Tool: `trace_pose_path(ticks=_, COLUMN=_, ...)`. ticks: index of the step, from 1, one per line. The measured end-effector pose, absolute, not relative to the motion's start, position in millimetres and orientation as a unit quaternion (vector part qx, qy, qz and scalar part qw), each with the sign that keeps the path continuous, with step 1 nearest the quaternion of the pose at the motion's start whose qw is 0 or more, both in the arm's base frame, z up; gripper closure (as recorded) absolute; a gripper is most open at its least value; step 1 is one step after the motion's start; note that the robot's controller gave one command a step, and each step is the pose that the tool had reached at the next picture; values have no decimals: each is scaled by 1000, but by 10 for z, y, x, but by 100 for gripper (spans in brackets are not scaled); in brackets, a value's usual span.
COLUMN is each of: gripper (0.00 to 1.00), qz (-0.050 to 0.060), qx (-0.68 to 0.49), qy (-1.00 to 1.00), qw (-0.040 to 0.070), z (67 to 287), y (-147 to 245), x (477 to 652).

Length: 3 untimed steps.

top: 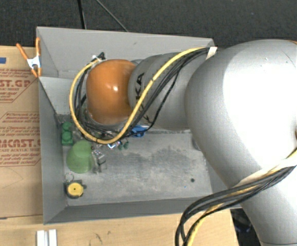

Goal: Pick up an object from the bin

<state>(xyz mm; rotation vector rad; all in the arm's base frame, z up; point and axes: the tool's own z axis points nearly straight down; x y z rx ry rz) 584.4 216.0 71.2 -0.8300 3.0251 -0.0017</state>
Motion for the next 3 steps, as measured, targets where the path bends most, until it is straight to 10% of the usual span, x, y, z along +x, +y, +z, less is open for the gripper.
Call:
trace_pose_path(ticks=1, gripper=100, qz=-3, qx=-264, qy=965, qw=1, z=710, y=2124, x=5851)
trace_pose_path(ticks=2, gripper=100, qz=1, qx=-252, qy=968, qw=6, z=2231, y=2372, x=5928)
trace_pose_path(ticks=3, gripper=0, qz=1, qx=-252, qy=968, qw=2, z=2174, y=2365, x=5911)
